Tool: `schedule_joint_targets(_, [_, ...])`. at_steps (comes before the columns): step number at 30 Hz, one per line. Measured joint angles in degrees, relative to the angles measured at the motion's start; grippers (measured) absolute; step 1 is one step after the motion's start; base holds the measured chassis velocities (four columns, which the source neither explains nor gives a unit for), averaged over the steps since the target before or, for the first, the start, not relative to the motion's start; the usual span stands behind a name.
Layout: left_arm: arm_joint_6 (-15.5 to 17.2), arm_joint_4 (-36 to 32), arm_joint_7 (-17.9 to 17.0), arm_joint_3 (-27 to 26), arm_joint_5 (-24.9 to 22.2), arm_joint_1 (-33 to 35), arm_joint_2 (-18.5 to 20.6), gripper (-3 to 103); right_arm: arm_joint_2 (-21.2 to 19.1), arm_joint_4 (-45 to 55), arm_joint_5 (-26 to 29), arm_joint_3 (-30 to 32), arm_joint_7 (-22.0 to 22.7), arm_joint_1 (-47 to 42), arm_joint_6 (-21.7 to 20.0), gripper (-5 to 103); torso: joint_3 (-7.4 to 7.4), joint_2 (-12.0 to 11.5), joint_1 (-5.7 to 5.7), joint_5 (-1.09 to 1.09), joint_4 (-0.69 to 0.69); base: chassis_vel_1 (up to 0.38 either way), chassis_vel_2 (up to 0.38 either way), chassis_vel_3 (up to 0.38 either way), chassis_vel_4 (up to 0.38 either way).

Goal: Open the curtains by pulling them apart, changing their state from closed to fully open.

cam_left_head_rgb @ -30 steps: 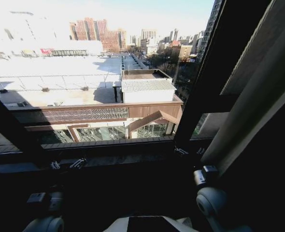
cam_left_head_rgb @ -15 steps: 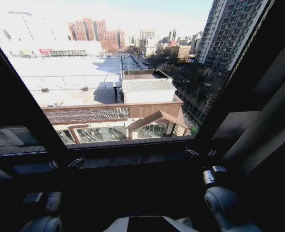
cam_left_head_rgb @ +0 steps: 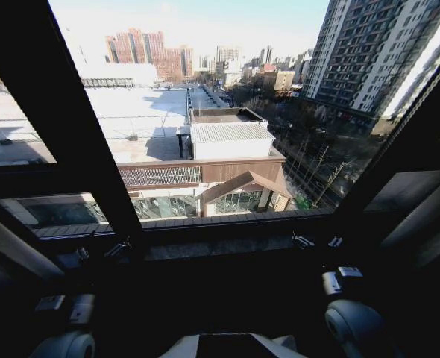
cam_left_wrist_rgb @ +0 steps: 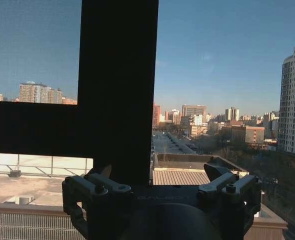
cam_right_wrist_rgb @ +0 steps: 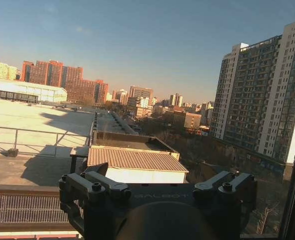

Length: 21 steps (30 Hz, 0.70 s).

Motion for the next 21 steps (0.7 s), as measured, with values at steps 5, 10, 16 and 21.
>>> schedule_joint_targets(5, [-0.21, -0.17, 0.00, -0.43, -0.79, 0.65, 0.36, 100, 0.81, 0.37, -1.09, -1.17, 0.06, 0.47, -0.36, 100, 0.00, 0.00, 0.00, -0.01, 0.00, 0.347, 0.359, -0.355, -0.350])
schedule_joint_targets(10, [-1.27, -0.37, 0.08, -0.77, -1.71, 1.67, 0.61, 100, 1.47, 1.05, -1.31, -1.77, 0.66, 0.97, -1.98, 100, 0.00, 0.00, 0.00, 0.00, 0.00, 0.346, 0.370, -0.352, -0.365])
schedule_joint_targets(16, [-1.48, -0.48, 0.14, -0.99, -2.35, 1.90, 0.96, 100, 2.14, 2.58, -0.74, -2.72, 1.23, 0.88, -3.72, 100, 0.00, 0.00, 0.00, 0.00, -0.01, 0.346, 0.363, -0.363, -0.361])
schedule_joint_targets(21, [-1.48, -0.48, 0.16, -0.87, -2.55, 1.71, 1.26, 100, 2.80, 3.30, 0.53, -3.87, 1.40, 1.00, -5.15, 100, 0.00, 0.00, 0.01, -0.02, 0.00, 0.327, 0.331, -0.343, -0.331])
